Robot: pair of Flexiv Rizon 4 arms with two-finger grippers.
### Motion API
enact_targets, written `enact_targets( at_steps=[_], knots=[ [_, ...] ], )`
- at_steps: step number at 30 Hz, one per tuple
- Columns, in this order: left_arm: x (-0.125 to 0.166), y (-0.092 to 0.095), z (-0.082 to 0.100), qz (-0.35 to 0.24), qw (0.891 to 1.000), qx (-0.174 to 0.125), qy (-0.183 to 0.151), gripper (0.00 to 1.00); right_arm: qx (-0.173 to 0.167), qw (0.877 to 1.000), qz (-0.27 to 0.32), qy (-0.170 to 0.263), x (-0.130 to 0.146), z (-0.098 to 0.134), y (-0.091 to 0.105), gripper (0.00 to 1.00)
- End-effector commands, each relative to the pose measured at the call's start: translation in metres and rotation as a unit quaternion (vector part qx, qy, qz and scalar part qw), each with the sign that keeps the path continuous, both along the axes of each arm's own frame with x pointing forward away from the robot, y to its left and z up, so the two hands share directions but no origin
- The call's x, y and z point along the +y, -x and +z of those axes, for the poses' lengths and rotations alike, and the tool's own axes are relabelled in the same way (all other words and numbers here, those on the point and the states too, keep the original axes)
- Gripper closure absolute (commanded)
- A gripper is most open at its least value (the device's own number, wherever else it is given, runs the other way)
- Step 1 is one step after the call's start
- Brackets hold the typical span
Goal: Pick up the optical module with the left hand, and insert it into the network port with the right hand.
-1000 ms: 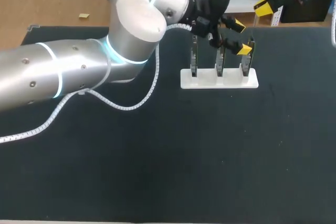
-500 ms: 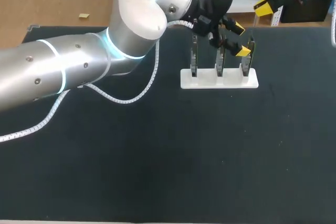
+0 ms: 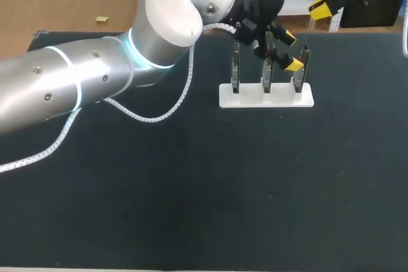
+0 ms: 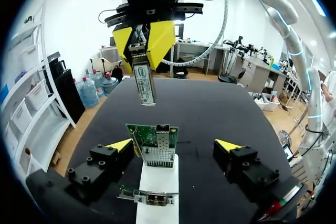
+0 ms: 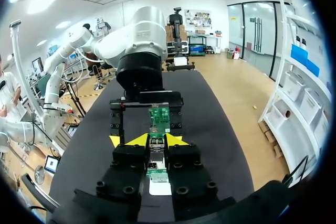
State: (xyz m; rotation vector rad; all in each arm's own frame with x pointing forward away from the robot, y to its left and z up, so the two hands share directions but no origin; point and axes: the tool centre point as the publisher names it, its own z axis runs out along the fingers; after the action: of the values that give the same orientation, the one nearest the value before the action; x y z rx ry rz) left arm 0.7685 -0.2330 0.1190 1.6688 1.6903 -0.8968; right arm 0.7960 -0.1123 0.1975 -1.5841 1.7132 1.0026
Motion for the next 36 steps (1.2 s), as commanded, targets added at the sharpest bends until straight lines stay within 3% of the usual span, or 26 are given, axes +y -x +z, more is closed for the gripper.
enact_targets(
  at_steps=[1,36],
  knots=[
    [-0.0011,-0.0021,0.0005,-0.003,1.000,0.000,-0.005,0.00,-0.001,1.000,0.000,-0.001,-0.0007,-0.0001,-0.0003,1.00],
    [-0.0030,-0.0029,0.0002,-0.012,1.000,-0.006,-0.016,0.00,-0.004,1.000,-0.002,-0.003,-0.0020,0.0001,0.0004,1.00]
  ],
)
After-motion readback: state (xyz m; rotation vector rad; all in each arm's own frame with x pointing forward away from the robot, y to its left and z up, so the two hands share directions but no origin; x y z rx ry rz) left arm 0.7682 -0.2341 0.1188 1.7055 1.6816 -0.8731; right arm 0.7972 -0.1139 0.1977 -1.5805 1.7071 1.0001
